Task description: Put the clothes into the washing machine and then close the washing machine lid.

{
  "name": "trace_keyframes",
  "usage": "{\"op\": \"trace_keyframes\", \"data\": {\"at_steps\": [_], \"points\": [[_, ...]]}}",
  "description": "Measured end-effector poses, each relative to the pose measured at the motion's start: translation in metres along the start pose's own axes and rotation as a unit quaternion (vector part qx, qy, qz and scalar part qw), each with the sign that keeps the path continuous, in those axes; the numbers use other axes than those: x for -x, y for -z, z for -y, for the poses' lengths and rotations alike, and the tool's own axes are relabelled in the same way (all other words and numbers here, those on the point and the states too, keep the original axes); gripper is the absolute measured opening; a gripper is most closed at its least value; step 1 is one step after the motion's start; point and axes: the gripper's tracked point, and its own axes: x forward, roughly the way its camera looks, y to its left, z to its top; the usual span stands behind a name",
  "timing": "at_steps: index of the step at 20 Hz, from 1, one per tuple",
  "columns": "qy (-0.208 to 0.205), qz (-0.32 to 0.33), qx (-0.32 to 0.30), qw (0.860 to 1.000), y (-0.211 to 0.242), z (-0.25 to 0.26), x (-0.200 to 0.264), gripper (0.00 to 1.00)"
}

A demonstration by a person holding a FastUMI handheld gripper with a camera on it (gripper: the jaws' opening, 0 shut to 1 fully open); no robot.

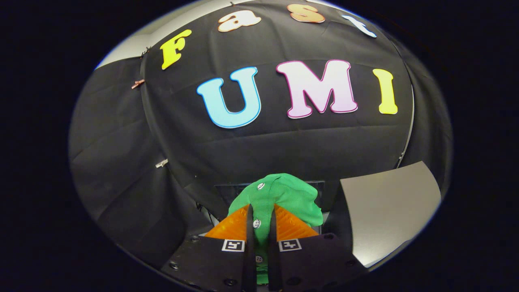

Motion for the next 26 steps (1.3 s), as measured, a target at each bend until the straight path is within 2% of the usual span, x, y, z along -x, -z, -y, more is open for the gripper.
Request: {"op": "trace_keyframes", "data": {"at_steps": [5, 18, 26], "points": [[0.003, -0.018, 0.002, 1.000, 0.042, -0.009, -0.043, 0.16], [0.043, -0.014, -0.020, 0.999, 0.149, 0.024, -0.155, 0.16], [0.053, 0.001, 0.033, 0.998, 0.190, 0.026, -0.196, 0.16]]}}
